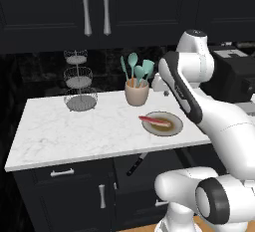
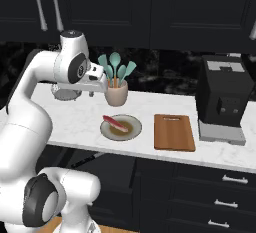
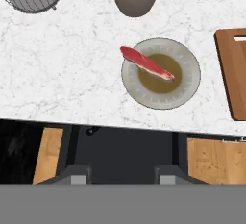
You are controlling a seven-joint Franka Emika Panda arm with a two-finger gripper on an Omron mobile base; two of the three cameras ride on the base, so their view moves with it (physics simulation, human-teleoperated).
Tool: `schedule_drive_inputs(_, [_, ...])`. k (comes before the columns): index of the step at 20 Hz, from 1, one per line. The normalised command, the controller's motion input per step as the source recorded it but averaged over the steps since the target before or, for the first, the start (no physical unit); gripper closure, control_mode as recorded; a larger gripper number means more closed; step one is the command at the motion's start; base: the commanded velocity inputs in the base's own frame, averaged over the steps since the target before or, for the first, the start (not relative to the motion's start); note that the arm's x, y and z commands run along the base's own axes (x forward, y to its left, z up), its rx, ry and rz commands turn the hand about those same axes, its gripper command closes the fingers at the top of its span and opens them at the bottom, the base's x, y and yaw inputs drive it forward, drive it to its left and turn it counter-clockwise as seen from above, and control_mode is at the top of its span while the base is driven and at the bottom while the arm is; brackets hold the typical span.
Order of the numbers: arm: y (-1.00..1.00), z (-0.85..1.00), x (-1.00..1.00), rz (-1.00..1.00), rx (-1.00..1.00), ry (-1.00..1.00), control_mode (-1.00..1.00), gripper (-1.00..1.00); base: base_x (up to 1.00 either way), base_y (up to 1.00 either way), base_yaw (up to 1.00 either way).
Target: Pick up the knife from the drawer and place it on the cutting board. Then place the meat from the plate to the cutting board.
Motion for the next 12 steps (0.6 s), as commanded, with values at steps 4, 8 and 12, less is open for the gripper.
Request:
schedule_drive_inputs(4, [0.0,-0.08,-0.12,0.0,-0.01,0.0,-1.0,-1.0,0.0,0.0,0.0])
schedule_drive_inputs(8, [0.0,-0.21,-0.19,0.0,-0.02,0.0,-1.0,-1.0,0.0,0.0,0.0])
schedule_drive_inputs(12, [-0.01,-0.34,-0.13,0.0,-0.03,0.0,-1.0,-1.0,0.0,0.0,0.0])
